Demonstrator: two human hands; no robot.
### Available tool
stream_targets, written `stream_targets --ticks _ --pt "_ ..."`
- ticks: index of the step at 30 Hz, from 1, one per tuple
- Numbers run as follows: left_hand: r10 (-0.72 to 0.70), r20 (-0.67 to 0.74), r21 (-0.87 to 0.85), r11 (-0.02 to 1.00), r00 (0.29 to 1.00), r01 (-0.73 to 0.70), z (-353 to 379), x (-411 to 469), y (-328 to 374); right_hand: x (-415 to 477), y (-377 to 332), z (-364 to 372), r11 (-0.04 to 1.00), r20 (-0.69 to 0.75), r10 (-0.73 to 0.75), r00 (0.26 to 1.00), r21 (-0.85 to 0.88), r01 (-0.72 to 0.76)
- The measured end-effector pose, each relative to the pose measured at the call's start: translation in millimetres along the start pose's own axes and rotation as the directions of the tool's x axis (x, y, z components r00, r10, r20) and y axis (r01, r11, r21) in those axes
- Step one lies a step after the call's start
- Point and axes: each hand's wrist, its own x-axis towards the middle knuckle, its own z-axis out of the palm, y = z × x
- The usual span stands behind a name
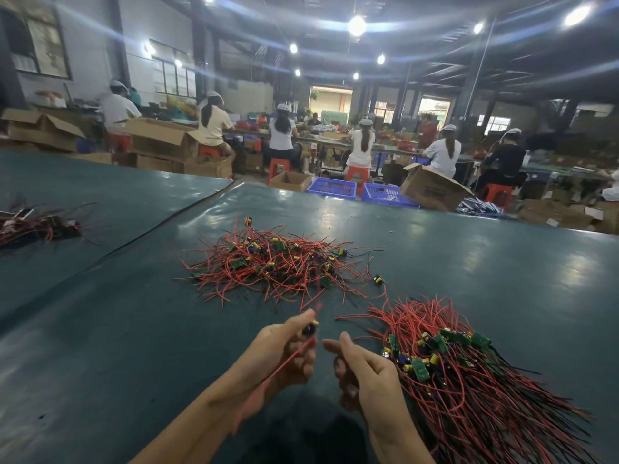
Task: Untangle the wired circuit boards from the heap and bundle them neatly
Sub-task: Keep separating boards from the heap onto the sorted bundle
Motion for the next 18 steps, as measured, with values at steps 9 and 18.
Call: stream_targets --ticks 9,18 --pt "0.012 0.199 0.25 0.966 0.98 -0.062 4 -9 -11 3 5 10 0.942 -0.029 0.21 0.977 0.274 -0.194" --pt "0.142 0.212 0.07 0.985 0.967 -0.16 6 -7 -23 -3 -2 10 0.962 -0.046 0.026 0.999 0.271 -0.013"
